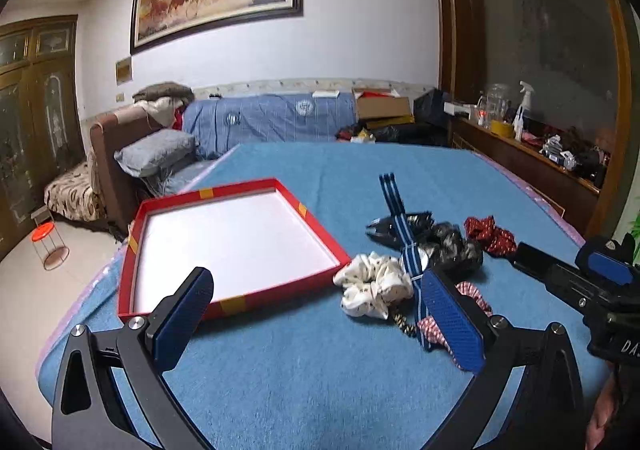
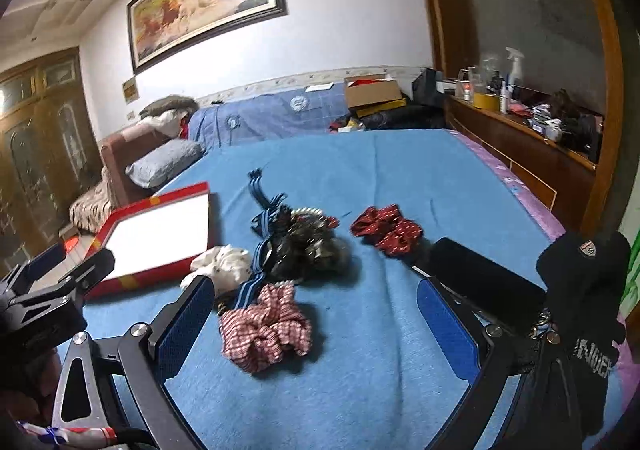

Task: Organize jewelry
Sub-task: 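Grasp the white cherry-print scrunchie with the left gripper while the right gripper grasps the plaid scrunchie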

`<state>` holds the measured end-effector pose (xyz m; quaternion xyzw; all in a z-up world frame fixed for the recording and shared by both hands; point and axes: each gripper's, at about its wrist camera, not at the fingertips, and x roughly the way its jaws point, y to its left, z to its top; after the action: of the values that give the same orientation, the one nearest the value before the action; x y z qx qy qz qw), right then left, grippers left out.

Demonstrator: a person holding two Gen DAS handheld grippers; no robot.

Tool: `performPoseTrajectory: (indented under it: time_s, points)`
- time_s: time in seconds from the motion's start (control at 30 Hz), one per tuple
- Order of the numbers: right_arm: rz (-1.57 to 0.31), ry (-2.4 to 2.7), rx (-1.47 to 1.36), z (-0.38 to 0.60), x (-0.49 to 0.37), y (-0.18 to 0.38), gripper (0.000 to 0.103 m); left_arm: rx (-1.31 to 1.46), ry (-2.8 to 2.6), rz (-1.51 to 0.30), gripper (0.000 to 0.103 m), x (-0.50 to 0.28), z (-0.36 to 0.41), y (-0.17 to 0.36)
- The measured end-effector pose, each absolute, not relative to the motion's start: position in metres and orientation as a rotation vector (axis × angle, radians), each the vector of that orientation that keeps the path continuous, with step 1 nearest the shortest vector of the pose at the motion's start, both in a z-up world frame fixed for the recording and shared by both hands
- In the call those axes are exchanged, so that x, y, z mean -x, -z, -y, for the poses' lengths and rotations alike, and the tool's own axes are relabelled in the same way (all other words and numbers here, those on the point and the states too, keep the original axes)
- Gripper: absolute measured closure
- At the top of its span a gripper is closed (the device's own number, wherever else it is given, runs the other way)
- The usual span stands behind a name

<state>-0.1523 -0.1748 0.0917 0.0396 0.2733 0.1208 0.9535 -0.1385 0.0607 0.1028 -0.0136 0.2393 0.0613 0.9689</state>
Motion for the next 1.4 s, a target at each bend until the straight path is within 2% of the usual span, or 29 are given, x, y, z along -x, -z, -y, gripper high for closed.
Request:
performPoseTrajectory:
  time_s: [1.0,1.4]
  points:
    - [-0.601,-0.270,-0.056,0.163,0.145,-0.080,0.000,0.053,-0.095,-0.592,0.000,0.123,-0.061,-0.078]
    - [-0.816,-0.421,-0.017,0.134,0.112,-0.043,0.000,0.128,-0.025,-0.699,0.000,0.102,-0.078,-0.066]
